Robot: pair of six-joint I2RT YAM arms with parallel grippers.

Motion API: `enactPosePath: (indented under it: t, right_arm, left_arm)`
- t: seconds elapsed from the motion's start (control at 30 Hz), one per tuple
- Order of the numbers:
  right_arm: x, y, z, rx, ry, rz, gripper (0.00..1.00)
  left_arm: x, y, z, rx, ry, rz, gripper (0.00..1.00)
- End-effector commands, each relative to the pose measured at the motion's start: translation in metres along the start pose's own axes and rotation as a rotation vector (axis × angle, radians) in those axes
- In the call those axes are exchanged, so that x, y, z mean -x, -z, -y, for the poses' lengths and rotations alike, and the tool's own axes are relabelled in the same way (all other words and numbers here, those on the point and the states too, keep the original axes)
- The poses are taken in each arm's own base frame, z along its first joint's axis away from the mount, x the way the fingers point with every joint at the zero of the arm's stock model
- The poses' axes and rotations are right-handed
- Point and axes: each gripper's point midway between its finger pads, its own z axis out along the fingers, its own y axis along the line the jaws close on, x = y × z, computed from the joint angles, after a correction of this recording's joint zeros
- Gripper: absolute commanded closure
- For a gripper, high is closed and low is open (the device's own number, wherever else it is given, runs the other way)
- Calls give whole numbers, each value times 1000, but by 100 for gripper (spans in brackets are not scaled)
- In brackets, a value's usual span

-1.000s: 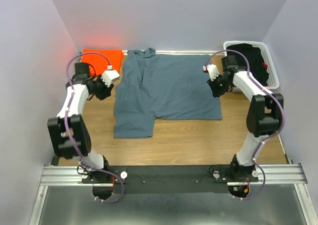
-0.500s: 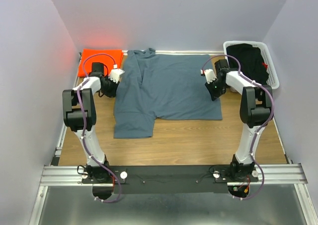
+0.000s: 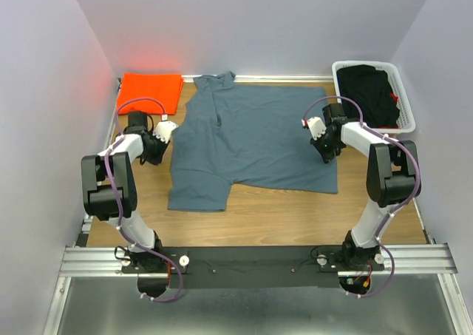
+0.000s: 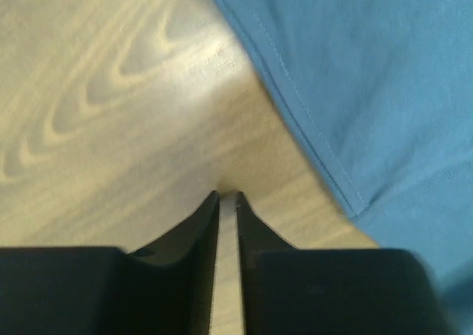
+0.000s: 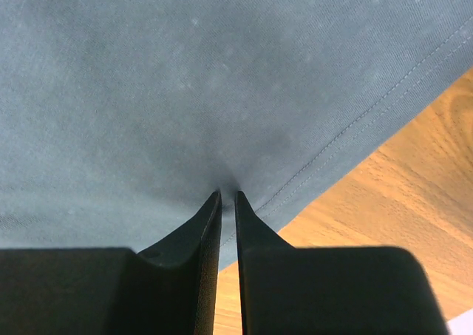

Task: Fold and stack the t-shirts
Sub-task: Flatten out the tshirt

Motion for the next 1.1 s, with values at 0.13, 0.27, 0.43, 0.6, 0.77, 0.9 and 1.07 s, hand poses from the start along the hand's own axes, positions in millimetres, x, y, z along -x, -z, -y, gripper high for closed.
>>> enactPosePath:
  t: [0.13,0.27,0.43,0.6,0.77,0.9,1.07]
  right_arm:
    - [-9,-16,3,19,-35,-113,80]
    - [-7,-17,8,5,-31,-120,80]
    - [-12,-21,14,-19,-14,-153,80]
    - [-19,-24,19,-31,-14,-178,80]
    - [-40,-17,12,-22,10,-206,80]
    - [-47,-9,3,-2,18,-193,80]
    - [-39,2,-1,17,11,-153,79]
  left_arm:
    - [89,8,7,-52,-55,120,68]
    - [100,-15,10,-79,-45,99,67]
    - [82,-49,10,-73,-31,11,67]
    - [40,-50,13,-44,-30,-90,72]
    - [-13,-23,25,-30,-17,-166,78]
    - [-41,-7,43,-40,-23,-202,79]
    - [-34,4,45,-33,-29,-167,68]
